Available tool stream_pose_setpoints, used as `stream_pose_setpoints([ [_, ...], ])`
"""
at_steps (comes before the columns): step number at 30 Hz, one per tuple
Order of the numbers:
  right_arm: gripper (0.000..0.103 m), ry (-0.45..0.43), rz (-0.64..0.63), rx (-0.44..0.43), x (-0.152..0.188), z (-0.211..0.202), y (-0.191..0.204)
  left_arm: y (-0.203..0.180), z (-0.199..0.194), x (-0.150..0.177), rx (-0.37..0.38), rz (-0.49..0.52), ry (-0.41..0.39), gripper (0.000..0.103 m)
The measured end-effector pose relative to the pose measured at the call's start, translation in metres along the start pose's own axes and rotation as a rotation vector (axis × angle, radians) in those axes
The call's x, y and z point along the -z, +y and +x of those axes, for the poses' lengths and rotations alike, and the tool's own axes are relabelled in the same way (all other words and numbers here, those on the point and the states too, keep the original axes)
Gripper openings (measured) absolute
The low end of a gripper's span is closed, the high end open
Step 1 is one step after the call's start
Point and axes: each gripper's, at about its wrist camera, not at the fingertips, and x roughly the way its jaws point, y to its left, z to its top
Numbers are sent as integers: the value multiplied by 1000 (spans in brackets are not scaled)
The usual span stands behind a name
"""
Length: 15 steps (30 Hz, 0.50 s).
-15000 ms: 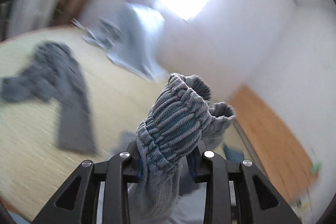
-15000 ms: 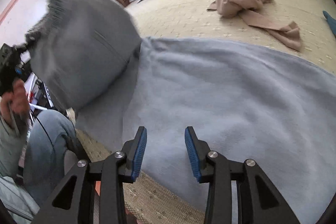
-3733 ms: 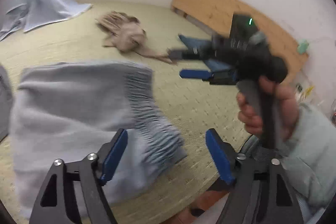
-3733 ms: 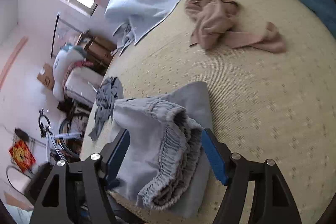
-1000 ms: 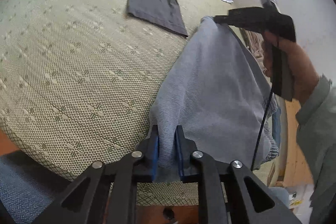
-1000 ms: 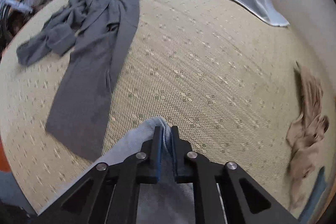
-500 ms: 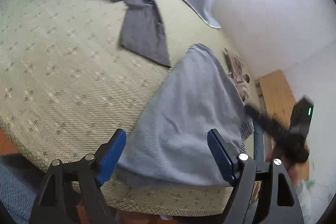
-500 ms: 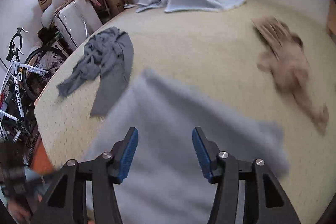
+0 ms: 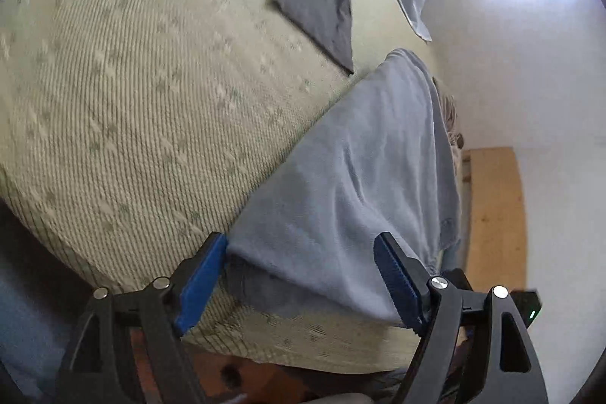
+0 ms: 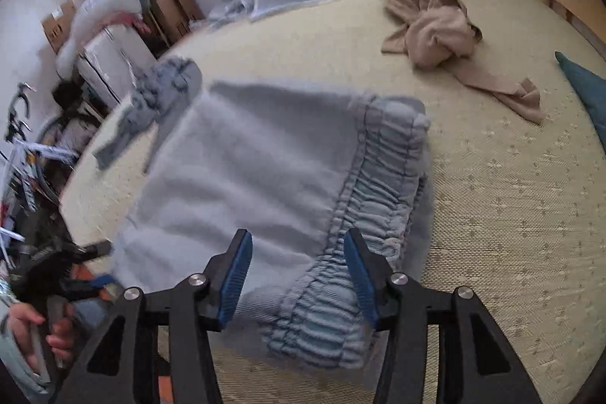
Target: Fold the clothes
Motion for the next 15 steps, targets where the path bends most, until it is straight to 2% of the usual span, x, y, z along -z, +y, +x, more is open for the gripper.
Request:
stream_pose_setpoints([
  [2,56,-35,-4,-24,5,-8,5,-1,2,16,0,-12,-6,83],
  [6,56,-72,-42,-54,18,-21,18,-7,-4,19,-97,0,-65,83],
  [12,57,-72,-82,-69,42,-27,29,-18,9,18,-69,-3,-56,85],
  [15,59,-81,-122,-67,49,-29,33,-26,22,16,-84,19,-44,86],
])
